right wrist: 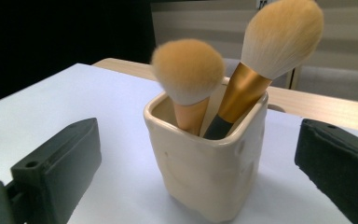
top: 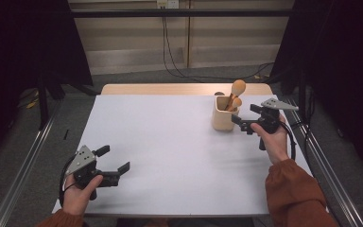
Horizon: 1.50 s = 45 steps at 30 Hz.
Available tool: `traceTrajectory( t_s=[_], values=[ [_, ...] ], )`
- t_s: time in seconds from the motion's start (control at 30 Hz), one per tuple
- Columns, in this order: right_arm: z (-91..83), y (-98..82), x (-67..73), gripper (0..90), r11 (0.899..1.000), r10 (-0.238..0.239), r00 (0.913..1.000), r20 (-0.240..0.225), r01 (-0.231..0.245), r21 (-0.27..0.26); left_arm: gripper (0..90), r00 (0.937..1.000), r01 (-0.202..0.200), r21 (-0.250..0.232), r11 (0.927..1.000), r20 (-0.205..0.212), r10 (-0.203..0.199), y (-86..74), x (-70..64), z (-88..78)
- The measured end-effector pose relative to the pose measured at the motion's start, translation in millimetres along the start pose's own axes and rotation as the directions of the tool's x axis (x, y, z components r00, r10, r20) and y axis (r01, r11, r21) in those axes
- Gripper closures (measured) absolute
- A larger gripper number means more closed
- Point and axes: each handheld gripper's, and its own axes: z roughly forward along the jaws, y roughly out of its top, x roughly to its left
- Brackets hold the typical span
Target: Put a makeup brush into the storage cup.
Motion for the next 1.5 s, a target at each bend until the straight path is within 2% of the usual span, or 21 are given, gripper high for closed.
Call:
traceTrajectory(
  t_s=[0.13, 0.23, 0.4, 0.5, 0.63, 0.77, 0.93, 1.1, 1.23, 1.4, 1.5],
  values=[
    [-5.3, -3.1, 5.6, 0.1, 1.0, 0.003, 0.9999, -0.01, -0.003, 0.012, 2.2, 0.9999, 0.007, -0.008, 0.9999, -0.01, -0.007, -0.2, 0.3, -2.1],
    [-9.3, -7.1, 13.2, 0.8, 0.999, -0.036, 0.9977, 0.058, 0.036, 0.005, 2.2, 1.0, 0.004, -0.012, 0.9999, -0.009, -0.004, 0.1, 0.4, -3.2],
    [-17.9, -11.5, 19.1, 0.7, 1.0, -0.012, 0.9982, 0.059, 0.013, -0.011, 2.2, 0.9999, 0.004, -0.018, 0.9998, -0.011, -0.004, 0.5, 0.2, -4.3],
    [-22.8, -14.8, 22.5, 0.5, 0.999, -0.031, 0.9969, 0.073, 0.031, -0.008, 2.2, 0.9999, -0.001, -0.015, 0.9999, -0.012, 0.001, 0.4, 0.0, -4.1],
    [-28.7, -19.5, 25.4, 0.5, 1.0, -0.026, 0.9987, 0.044, 0.025, 0.004, 2.2, 1.0, -0.001, -0.017, 0.9998, -0.007, 0.001, 0.6, -0.7, -4.0],
    [-34.9, -23.7, 27.8, 0.6, 1.0, -0.021, 0.9989, 0.041, 0.022, -0.011, 2.2, 0.9999, -0.002, -0.012, 0.9999, -0.011, 0.002, 0.3, -0.1, -4.7],
    [-41.2, -26.4, 29.2, 0.8, 0.999, -0.035, 0.9982, 0.049, 0.035, 0.006, 2.2, 1.0, 0.0, -0.012, 0.9999, -0.01, 0.0, 0.2, -0.1, -4.9],
    [-51.3, -28.2, 35.4, 1.3, 0.999, -0.039, 0.9985, 0.038, 0.04, -0.013, 2.2, 0.9999, 0.004, -0.014, 0.9999, -0.015, -0.004, 0.2, 0.0, -5.4],
    [-59.3, -33.7, 38.1, 0.9, 0.999, -0.036, 0.9985, 0.041, 0.037, -0.025, 2.2, 0.9999, 0.001, -0.016, 0.9999, -0.015, -0.001, 0.2, -0.1, -6.3],
    [-66.6, -45.0, 37.3, 0.8, 0.999, -0.009, 0.9994, 0.033, 0.01, -0.031, 2.2, 0.9999, 0.001, -0.015, 0.9999, -0.017, -0.001, 0.1, -0.1, -6.6],
    [-69.8, -48.2, 36.5, 0.8, 1.0, -0.015, 0.9989, 0.044, 0.017, -0.027, 2.2, 0.9999, -0.001, -0.016, 0.9999, -0.016, 0.001, 0.1, -0.4, -7.0]
  ],
)
